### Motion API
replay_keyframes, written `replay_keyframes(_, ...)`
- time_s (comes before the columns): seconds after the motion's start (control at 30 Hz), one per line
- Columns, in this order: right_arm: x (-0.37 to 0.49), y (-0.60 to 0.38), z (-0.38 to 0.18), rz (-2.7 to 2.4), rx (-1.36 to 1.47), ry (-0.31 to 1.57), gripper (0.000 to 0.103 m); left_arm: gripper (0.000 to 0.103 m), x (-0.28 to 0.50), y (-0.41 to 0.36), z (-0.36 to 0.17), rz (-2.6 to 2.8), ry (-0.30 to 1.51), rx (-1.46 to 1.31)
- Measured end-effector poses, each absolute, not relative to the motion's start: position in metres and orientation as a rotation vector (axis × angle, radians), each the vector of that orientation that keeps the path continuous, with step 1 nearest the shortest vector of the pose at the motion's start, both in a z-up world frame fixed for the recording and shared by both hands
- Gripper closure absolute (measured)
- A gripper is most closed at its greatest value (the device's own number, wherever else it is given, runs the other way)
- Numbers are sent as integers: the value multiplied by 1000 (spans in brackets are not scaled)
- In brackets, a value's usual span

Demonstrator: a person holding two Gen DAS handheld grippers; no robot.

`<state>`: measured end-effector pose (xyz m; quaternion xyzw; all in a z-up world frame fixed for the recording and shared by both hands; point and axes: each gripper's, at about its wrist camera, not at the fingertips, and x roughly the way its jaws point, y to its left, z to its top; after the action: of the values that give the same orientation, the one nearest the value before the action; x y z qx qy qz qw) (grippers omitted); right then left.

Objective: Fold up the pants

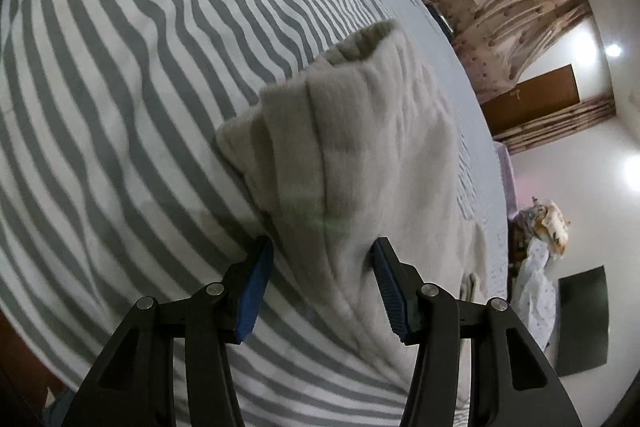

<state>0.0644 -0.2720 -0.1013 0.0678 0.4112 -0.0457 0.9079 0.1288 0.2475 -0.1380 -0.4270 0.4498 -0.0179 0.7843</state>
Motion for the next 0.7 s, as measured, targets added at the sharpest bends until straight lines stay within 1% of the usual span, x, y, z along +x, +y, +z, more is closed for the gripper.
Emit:
replay_keyframes(0.2, 117, -211, -90, 20, 39, 919, 19, 51, 138, 243, -136, -59, 936, -892)
replay_keyframes(0.23, 127, -199, -90, 32, 19, 931, 19, 54, 138, 241, -136, -60, 919, -882)
replay_keyframes(0.27, 132, -189, -91, 29, 1, 943, 19, 62, 137, 240, -136, -59, 903, -872)
replay_keyframes(0.3, 139, -179, -92, 31, -21, 953, 19, 67, 135, 240, -137, -59, 896, -866)
replay_keyframes(0.4, 156, -158, -96, 36, -57, 974, 19, 75, 133, 240, -136, -82, 852, -862)
replay_keyframes(0.63, 185, -139, -116, 6, -66, 1047, 19, 80, 131, 222, -121, -121, 782, -718)
replay_keyframes(0.7, 189, -144, -121, 7, -1, 1059, 13, 80, 134, 223, -123, -122, 790, -732)
